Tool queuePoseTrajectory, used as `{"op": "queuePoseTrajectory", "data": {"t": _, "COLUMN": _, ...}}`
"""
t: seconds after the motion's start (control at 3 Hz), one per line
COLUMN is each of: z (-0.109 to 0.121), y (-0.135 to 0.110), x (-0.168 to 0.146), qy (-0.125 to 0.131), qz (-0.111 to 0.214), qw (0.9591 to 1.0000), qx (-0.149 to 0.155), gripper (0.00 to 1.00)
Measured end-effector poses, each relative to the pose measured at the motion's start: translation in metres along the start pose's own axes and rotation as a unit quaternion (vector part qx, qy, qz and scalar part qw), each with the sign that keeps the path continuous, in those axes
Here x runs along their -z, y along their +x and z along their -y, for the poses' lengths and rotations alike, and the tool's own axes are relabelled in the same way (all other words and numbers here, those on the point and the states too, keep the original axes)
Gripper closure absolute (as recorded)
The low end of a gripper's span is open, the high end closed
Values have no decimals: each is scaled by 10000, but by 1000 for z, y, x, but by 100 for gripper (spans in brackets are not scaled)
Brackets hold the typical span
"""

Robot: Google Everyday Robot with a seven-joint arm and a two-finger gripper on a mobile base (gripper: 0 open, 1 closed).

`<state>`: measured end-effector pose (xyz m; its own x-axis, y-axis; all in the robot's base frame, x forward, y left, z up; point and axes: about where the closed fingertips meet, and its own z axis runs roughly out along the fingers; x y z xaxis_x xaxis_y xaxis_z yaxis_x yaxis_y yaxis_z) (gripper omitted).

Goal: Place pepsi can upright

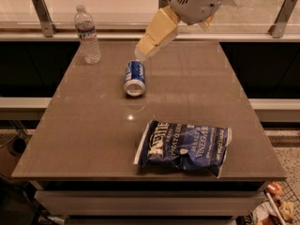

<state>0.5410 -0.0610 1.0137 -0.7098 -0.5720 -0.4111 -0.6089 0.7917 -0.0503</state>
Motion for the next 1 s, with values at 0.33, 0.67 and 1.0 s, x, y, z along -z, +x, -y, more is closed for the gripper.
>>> {"op": "queuePoseTrajectory", "data": {"t": 0.33, "z": -3, "y": -7, "x": -16, "qy": 161, "qz": -74, "qw": 9972, "qx": -726, "gripper": 0}}
{"op": "queuePoseTrajectory", "data": {"t": 0.67, "z": -8, "y": -12, "x": -35, "qy": 433, "qz": -389, "qw": 9890, "qx": -1360, "gripper": 0}}
{"op": "queuePoseTrajectory", "data": {"t": 1.0, "z": -16, "y": -21, "x": -60, "qy": 642, "qz": -820, "qw": 9745, "qx": -1987, "gripper": 0}}
